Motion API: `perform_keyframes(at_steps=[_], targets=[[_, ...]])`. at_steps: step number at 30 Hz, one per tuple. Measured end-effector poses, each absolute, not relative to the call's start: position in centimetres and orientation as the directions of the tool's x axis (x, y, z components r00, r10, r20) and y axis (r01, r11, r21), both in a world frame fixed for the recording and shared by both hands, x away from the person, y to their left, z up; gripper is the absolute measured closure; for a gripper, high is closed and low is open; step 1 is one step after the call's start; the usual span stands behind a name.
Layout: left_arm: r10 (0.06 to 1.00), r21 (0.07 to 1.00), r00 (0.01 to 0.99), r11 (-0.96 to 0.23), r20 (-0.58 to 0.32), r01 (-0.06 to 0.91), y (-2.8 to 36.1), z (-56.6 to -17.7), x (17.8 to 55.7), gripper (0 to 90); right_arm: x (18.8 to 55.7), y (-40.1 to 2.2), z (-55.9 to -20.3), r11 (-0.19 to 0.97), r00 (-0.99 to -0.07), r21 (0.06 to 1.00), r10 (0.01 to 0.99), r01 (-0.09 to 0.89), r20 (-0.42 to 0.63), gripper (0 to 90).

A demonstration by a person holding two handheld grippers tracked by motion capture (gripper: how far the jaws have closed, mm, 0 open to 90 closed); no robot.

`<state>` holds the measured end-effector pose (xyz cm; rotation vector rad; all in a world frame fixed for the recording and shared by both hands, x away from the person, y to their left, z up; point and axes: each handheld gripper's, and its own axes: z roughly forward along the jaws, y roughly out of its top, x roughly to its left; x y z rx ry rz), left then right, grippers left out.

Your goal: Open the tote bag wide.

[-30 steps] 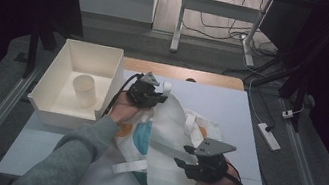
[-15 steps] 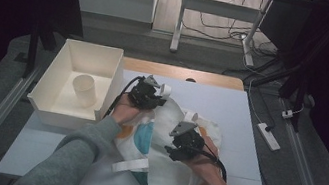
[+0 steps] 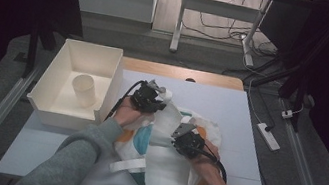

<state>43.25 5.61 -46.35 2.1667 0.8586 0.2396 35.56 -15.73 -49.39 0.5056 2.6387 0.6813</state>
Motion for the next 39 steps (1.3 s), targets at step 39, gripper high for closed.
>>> perform_keyframes(at_steps=[39], targets=[[0.497,0.843,0.867,-0.449,-0.040,0.297,12.2,-41.2,30.9,48.4,39.9,-21.0,-47.4,0.641,-0.798,0.666,0.592,0.382,-0.112,88.2]])
